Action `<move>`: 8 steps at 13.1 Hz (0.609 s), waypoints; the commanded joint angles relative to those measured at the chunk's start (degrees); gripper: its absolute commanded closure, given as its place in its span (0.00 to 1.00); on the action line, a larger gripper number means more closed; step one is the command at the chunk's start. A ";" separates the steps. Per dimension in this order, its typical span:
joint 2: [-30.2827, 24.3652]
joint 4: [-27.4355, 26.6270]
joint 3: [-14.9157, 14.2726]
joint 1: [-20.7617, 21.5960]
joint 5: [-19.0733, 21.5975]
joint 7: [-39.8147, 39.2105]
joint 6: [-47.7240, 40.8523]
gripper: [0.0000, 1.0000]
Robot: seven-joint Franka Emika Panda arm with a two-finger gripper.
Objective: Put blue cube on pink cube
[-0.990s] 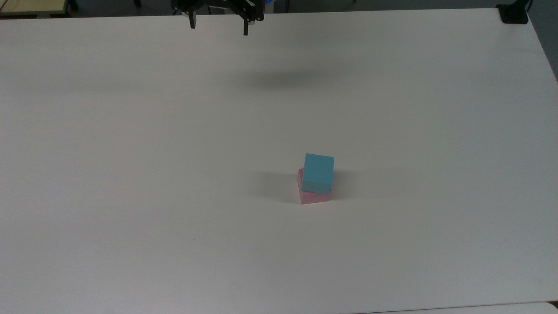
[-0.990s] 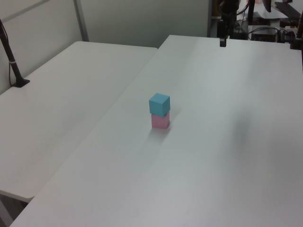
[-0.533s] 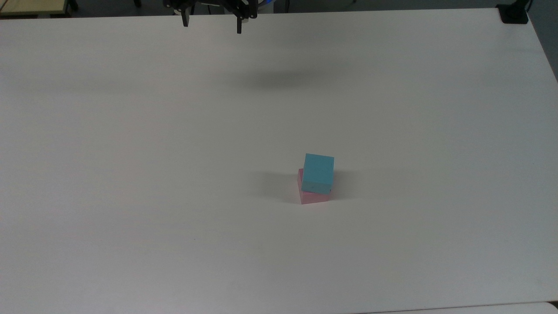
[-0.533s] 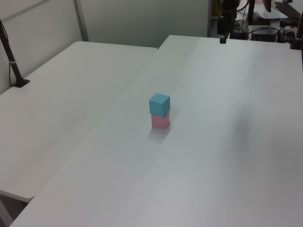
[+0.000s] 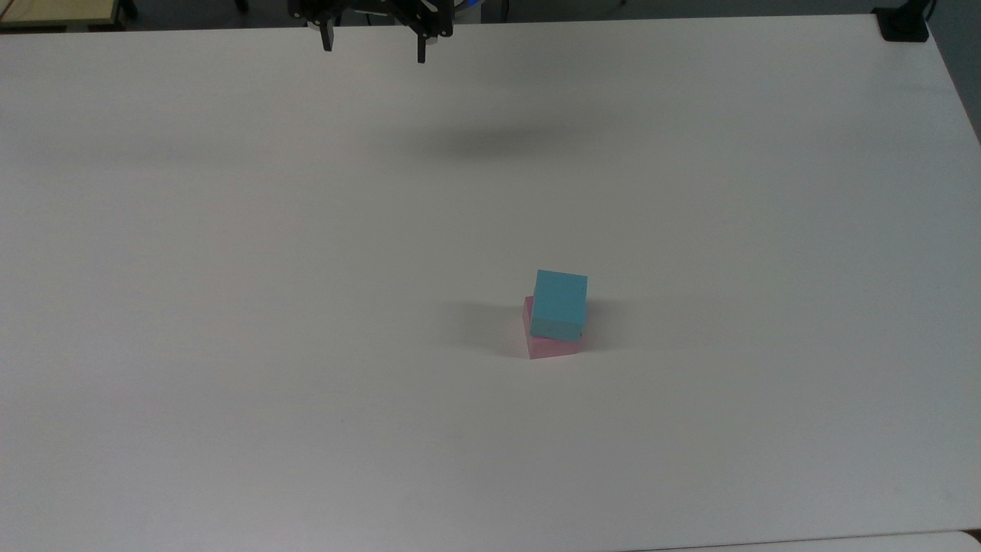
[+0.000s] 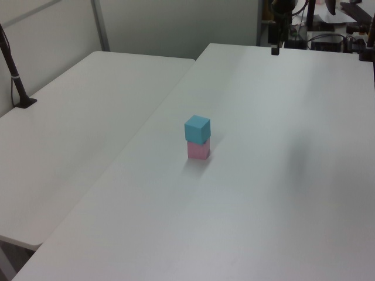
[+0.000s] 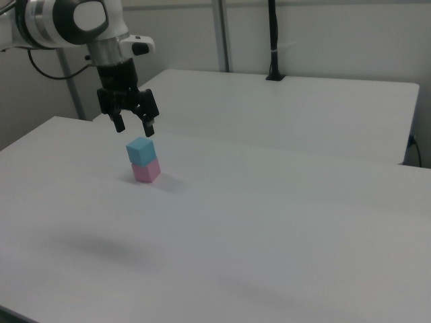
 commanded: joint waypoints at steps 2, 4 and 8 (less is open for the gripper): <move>0.13 0.27 0.05 0.83 0.58 -0.60 -0.87 0.00; 0.57 0.27 0.14 0.84 0.67 -0.43 -0.87 0.00; 0.75 0.44 0.23 0.92 0.67 -0.43 -0.43 0.00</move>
